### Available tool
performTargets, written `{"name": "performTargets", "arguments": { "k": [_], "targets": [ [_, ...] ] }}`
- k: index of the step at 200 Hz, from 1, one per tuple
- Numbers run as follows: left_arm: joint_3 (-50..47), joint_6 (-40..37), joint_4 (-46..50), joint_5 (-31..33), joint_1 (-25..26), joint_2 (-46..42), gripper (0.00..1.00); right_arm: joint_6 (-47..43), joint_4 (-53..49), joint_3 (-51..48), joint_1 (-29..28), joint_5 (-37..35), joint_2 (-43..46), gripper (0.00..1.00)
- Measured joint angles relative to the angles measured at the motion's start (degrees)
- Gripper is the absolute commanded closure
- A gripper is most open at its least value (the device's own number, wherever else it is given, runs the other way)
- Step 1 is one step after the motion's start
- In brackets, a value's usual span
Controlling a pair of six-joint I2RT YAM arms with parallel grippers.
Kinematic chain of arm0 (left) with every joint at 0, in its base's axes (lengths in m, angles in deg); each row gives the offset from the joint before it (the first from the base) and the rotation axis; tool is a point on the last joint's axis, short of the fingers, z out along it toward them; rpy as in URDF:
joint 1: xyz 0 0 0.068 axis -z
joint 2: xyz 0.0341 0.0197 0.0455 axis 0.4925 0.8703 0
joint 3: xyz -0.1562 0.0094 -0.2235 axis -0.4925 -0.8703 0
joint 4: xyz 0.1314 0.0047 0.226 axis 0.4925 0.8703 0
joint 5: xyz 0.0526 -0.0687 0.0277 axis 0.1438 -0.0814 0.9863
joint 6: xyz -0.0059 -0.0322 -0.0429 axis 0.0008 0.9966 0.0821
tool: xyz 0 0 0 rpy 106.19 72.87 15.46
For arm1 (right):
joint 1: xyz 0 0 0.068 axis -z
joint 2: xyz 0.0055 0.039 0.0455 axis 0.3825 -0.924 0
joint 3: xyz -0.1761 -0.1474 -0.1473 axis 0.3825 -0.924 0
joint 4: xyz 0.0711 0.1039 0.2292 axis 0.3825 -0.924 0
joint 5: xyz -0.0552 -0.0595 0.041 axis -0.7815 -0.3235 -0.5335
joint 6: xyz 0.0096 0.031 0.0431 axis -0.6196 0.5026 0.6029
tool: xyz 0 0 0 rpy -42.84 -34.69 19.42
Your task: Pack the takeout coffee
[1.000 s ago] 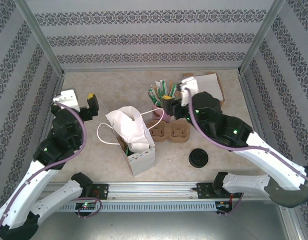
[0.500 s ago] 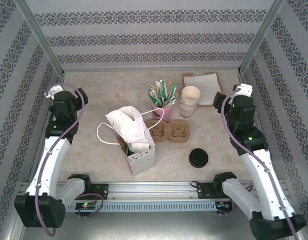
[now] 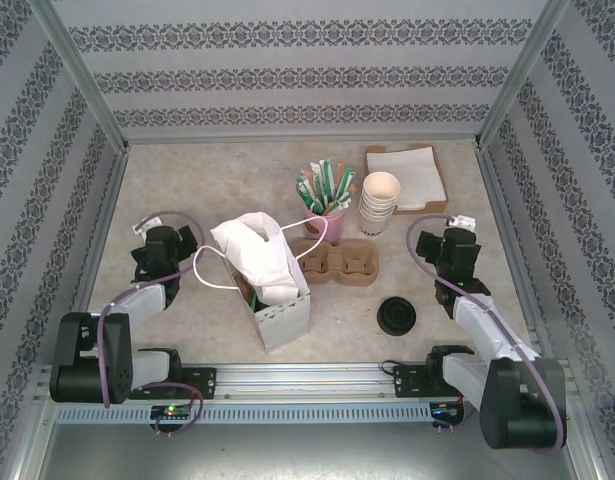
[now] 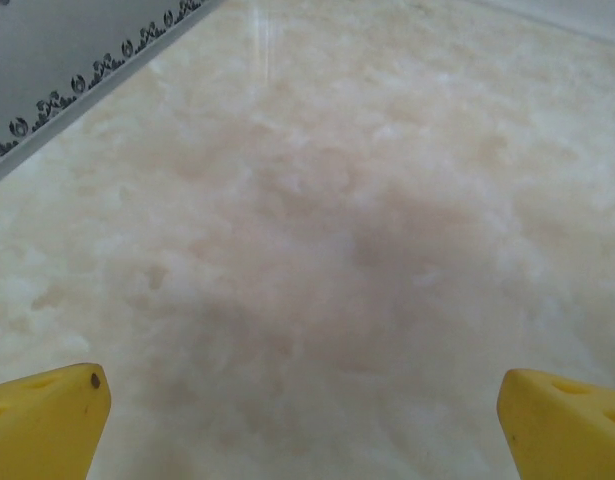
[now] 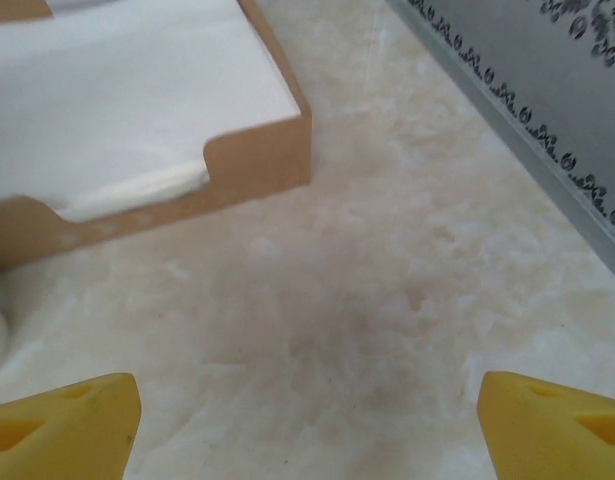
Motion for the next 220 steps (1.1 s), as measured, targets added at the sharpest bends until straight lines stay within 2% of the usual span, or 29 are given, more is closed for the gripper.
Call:
{"name": "performTargets", "arguments": {
  "k": [30, 67, 115, 149, 175, 209, 220],
  "targets": [
    [2.5, -4.8, -1.2, -0.6, -0.1, 1.2, 0.00, -2.5, 6.4, -2.5, 0.2, 1.2, -4.9, 0.09],
    [2.3, -7.8, -8.9, -1.4, -0.3, 7.4, 0.00, -5.2, 15.1, -2.5, 0.3, 3.0, -8.0, 0.08],
    [2.6, -10.5, -14.4, -8.6, -0.4, 12.8, 0.00, -8.5, 22.7, -1.8, 0.3, 7.0, -14.4, 0.07],
    [1.0, -12.0, -20.3, -12.7, -0.4, 13.2, 0.00, -9.6, 25.4, -1.8, 0.7, 11.9, -13.8, 0.07],
    [-1.0, -13.3, -29.2, -15.9, -0.3, 17.9, 0.00, -9.4, 27.7, -2.1, 1.0, 17.5, -14.0, 0.07],
    [-3.1, -13.7, -31.0, -15.7, -0.2, 19.3, 0.00, -9.6, 33.1, -2.0, 0.0, 20.9, -20.2, 0.06],
    [-2.8, -13.9, -31.1, -14.8, 0.2, 19.3, 0.00, -9.9, 35.9, -2.0, -0.7, 21.0, -23.9, 0.02]
  ]
}}
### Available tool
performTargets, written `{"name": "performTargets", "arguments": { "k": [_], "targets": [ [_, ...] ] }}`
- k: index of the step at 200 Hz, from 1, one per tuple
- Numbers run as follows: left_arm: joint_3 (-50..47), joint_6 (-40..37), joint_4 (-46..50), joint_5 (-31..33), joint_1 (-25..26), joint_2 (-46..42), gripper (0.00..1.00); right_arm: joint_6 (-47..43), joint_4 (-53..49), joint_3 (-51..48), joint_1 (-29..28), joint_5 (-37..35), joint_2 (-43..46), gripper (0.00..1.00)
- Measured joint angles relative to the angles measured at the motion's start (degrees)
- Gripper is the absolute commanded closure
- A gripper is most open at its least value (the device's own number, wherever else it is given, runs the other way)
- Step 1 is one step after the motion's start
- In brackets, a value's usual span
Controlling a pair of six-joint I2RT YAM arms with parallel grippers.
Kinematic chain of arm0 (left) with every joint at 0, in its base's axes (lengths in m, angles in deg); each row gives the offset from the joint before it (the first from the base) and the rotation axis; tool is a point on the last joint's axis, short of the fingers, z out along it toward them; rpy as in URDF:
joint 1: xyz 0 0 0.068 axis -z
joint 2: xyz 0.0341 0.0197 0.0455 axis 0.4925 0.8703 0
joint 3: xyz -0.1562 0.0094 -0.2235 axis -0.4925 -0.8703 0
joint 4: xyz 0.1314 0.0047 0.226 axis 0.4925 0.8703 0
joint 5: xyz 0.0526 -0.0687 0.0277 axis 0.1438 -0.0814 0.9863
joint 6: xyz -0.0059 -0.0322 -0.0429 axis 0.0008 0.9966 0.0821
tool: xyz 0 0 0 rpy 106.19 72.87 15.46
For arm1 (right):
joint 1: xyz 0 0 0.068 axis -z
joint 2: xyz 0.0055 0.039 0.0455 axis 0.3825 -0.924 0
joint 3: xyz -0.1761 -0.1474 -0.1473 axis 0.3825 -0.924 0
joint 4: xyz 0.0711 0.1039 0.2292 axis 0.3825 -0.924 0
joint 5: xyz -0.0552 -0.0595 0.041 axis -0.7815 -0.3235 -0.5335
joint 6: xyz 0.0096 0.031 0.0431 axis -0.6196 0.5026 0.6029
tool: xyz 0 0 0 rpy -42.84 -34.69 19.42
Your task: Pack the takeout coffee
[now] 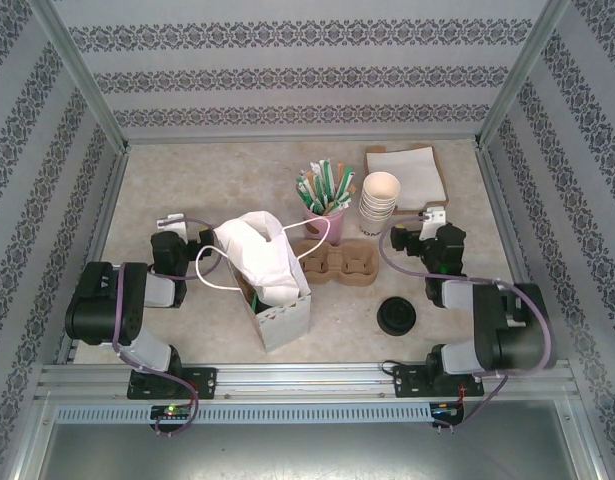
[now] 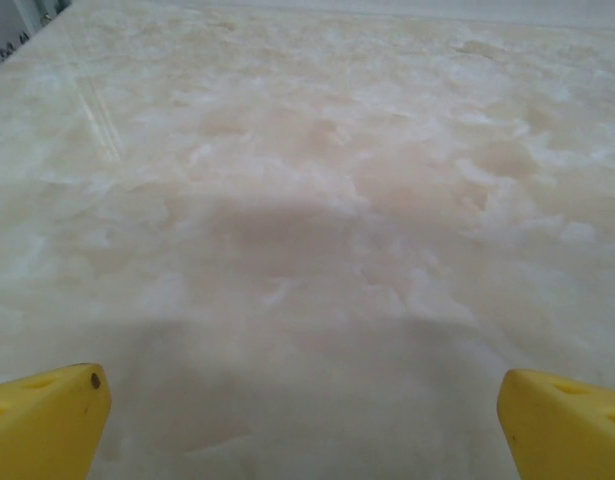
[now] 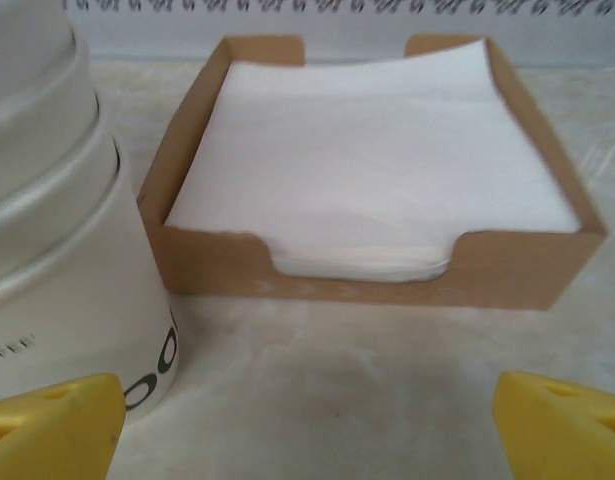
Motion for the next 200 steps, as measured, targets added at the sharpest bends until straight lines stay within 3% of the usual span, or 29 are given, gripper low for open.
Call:
{"name": "performTargets", "arguments": {
  "k": [19, 84, 200],
  "targets": [
    [0.7, -0.4, -0.1, 1.6, 1.0, 0.0, 0.00, 0.3, 2.6, 0.0, -0.6, -1.2, -4.4, 0.02],
    [0.8, -0.9, -0.8, 5.1, 1.8, 0.0, 0.00, 2.0, 2.9, 2.1, -1.7, -11.2, -4.5, 0.02],
    [0.8, -1.0, -1.2, 5.1, 1.8, 0.0, 0.00, 2.0, 2.9, 2.1, -1.7, -12.6, -4.5, 0.02]
  ]
}}
